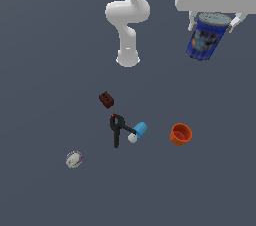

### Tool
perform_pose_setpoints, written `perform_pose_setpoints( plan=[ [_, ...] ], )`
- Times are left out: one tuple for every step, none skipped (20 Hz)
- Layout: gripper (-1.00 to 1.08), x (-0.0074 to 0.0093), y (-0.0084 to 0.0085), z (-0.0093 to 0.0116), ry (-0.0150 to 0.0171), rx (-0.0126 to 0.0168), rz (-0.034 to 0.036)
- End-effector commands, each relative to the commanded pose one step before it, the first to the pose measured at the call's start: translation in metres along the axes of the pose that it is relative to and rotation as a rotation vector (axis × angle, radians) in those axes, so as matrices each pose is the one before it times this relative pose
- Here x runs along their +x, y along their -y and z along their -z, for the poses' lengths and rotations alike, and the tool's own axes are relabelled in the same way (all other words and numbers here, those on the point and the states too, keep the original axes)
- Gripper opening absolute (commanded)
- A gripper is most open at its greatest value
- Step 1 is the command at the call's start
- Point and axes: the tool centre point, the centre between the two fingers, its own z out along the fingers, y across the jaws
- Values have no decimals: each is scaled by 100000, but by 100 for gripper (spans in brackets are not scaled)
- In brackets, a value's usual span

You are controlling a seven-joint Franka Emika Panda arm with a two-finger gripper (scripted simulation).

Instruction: Pick up a designated object from a clutter of objects.

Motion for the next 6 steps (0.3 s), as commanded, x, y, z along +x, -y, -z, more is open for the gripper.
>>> perform_pose_setpoints(
  plan=[
    [-100,48,327,773,-327,142,-50],
    [-100,11,82,141,0,0,0],
    [-100,9,63,108,0,0,0],
    [-100,7,45,76,0,0,0],
    [-100,4,27,45,0,0,0],
    [-100,1,9,15,0,0,0]
  ],
)
